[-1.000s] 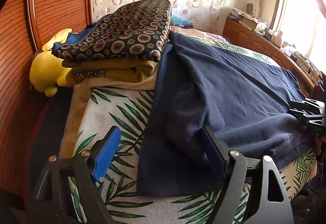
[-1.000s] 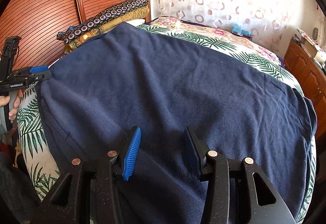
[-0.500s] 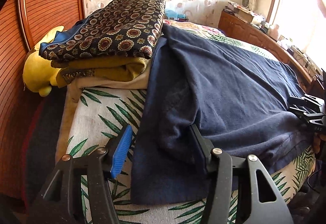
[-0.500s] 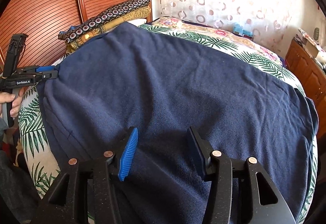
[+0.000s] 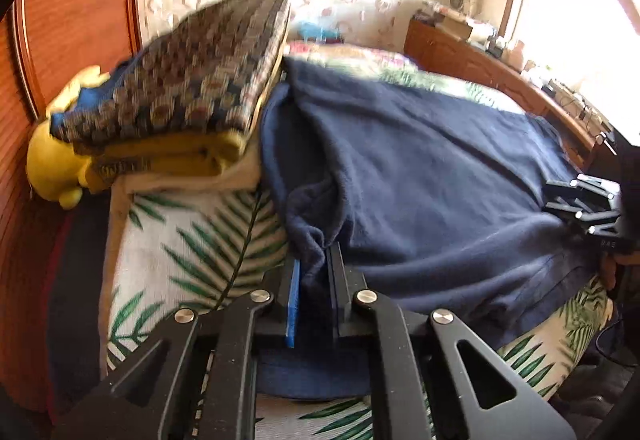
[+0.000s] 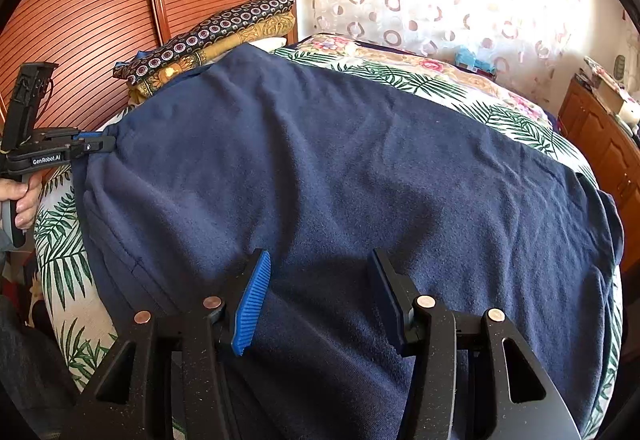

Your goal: Fold small clothes

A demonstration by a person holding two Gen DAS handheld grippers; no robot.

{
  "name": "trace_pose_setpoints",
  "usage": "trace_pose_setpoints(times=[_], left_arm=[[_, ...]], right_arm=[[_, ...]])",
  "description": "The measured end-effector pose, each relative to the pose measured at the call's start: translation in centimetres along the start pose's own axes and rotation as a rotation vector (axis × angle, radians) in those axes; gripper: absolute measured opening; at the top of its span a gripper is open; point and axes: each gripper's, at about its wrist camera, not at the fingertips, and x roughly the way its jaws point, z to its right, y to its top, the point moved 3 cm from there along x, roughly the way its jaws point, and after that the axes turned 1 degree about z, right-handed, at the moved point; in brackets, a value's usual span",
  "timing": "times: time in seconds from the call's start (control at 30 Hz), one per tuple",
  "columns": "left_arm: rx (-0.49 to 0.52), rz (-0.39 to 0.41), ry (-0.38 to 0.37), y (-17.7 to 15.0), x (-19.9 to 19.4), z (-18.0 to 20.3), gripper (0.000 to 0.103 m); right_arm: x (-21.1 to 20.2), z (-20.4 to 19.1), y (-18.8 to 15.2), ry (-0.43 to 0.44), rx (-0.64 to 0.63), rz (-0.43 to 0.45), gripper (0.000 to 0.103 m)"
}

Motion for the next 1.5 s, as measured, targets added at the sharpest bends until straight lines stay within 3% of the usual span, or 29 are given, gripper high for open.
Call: trace_pose_setpoints(times=[0.2,0.4,0.77,1.07,1.2,1.3,1.37,1.5], left_arm=[[0.041,0.133,-0.051,3.7,-2.5,3.2,0.010],[0.091,0.204,-0.140,7.6,-2.9,7.2,0.010],[0.232,0.222,-0.276,10.6,-2.6,16.8,0.010],[0.331,0.218,-0.384,12.3,-3.2,24.2,0.010],[0.362,0.209,-0.358,12.1,-3.1,26.4,0.010],[0.348,0.174,-0.367,11.3,-2.2,26.0,0.023],[0.331,0.162,-0.357,10.8,-1.5,25.5,0.041],[0.327,0.111,-0.320,9.5,-0.3,24.1,0.041]], right_arm=[[-0.2,0.6,-0.1,0.004,0.021,0.008,0.053],[-3.7,2.1,-0.9,-0.067,0.082,0.096,0.053],[-11.2,8.1,-5.1,-0.177,0.207,0.139,0.053],[-13.6,9.8,-7.5,-0.210,0.283,0.146,0.053],[-14.2,9.7,-8.0,-0.173,0.312,0.171,0.053],[-14.0,9.8,-8.3,-0.154,0.307,0.167,0.053],[-13.7,9.5,-8.4,-0.146,0.299,0.156,0.053],[-12.8,9.6,-7.9,-0.139,0.292,0.148,0.053]])
